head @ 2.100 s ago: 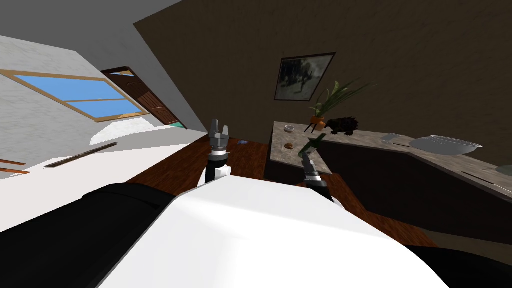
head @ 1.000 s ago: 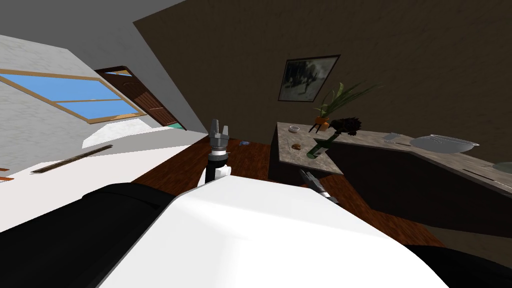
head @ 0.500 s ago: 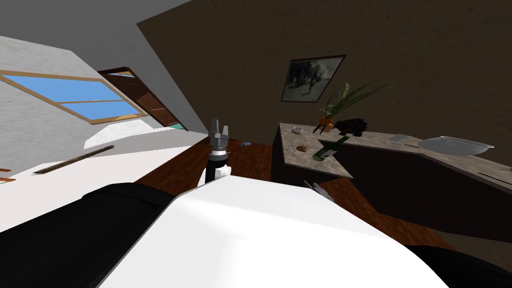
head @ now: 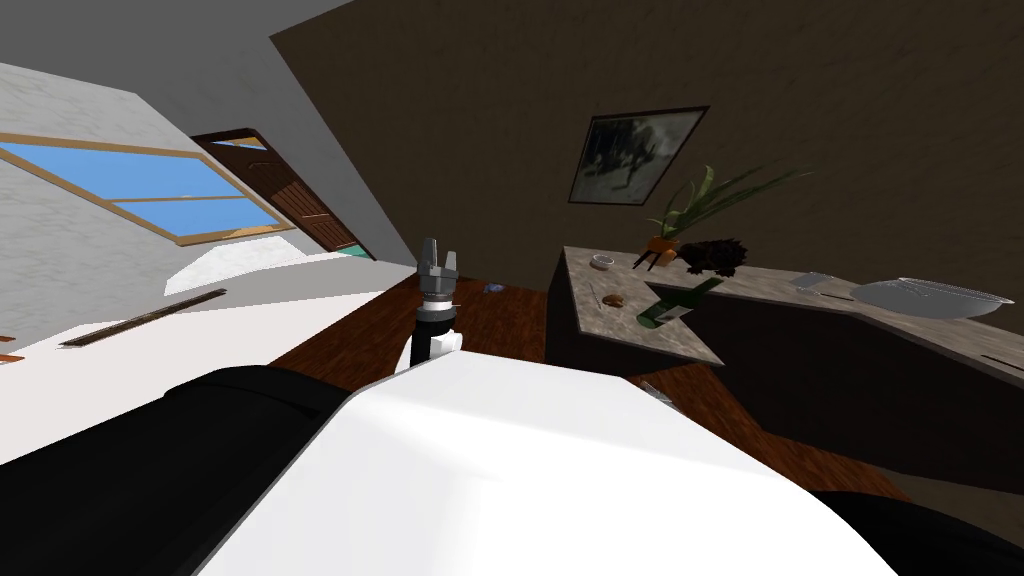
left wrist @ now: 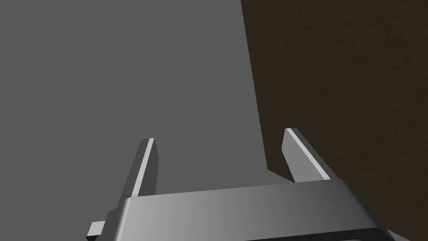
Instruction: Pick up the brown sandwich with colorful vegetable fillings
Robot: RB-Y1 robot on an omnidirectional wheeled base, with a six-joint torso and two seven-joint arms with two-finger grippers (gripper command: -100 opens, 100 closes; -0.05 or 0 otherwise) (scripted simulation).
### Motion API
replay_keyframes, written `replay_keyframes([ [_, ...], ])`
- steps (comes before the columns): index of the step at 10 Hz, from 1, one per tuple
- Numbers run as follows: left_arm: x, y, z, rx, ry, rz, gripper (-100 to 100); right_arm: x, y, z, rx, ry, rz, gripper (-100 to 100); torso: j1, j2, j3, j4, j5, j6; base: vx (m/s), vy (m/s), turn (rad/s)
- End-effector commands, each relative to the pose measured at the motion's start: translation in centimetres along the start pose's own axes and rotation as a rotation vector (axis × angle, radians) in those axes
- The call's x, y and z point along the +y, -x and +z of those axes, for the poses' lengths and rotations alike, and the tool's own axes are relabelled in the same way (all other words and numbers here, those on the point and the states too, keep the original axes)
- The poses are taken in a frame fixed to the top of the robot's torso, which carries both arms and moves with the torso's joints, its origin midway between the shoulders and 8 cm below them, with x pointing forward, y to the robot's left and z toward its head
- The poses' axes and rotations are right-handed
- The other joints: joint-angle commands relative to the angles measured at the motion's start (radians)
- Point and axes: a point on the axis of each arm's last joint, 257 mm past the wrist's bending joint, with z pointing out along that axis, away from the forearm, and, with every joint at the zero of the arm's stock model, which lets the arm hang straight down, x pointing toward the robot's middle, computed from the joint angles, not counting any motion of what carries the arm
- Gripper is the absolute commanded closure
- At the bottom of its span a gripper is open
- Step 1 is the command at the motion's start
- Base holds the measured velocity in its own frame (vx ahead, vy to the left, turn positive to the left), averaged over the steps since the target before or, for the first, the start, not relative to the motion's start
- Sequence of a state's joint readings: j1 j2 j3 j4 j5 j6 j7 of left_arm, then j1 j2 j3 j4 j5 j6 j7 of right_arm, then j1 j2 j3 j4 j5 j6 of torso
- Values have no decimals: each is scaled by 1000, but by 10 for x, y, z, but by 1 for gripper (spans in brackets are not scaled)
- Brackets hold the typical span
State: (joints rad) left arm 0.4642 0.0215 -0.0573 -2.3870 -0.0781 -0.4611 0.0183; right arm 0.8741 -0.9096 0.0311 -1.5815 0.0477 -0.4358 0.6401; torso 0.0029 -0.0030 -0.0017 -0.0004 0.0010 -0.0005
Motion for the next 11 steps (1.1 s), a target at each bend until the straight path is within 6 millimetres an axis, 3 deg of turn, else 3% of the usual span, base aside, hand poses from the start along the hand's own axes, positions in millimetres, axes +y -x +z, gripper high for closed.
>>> replay_keyframes([
  [1,0,0,0,0,0,0,0,-26,-27,-20,95,-37,-70,-100,0,0,0,0,0,0,67,77,52],
  [2,0,0,0,0,0,0,0,-46,-48,-38,171,-68,-120,-100,1,-2,-1,0,0,0,135,145,72],
  [4,0,0,0,0,0,0,0,-55,-51,-43,193,-78,-137,-100,6,-5,-3,-1,1,0,85,103,11],
  [6,0,0,0,0,0,0,0,-98,-85,-89,359,-130,-251,-100,3,-3,-2,-1,1,0,125,120,94],
  [7,0,0,0,0,0,0,0,-108,-86,-94,376,-142,-265,-100,6,-7,-4,-2,1,0,151,112,36],
  [8,0,0,0,0,0,0,0,-130,-99,-120,460,-169,-322,-100,5,-8,-4,-2,1,0,140,80,76],
  [9,0,0,0,0,0,0,0,-133,-98,-121,464,-172,-326,-100,3,-7,-4,-2,1,-1,112,63,55],
  [10,0,0,0,0,0,0,0,-154,-107,-147,545,-193,-384,-100,1,-6,-3,-1,0,0,154,73,87],
  [11,0,0,0,0,0,0,0,-157,-108,-149,550,-199,-384,-100,1,-8,-4,-2,1,-1,132,71,70],
])
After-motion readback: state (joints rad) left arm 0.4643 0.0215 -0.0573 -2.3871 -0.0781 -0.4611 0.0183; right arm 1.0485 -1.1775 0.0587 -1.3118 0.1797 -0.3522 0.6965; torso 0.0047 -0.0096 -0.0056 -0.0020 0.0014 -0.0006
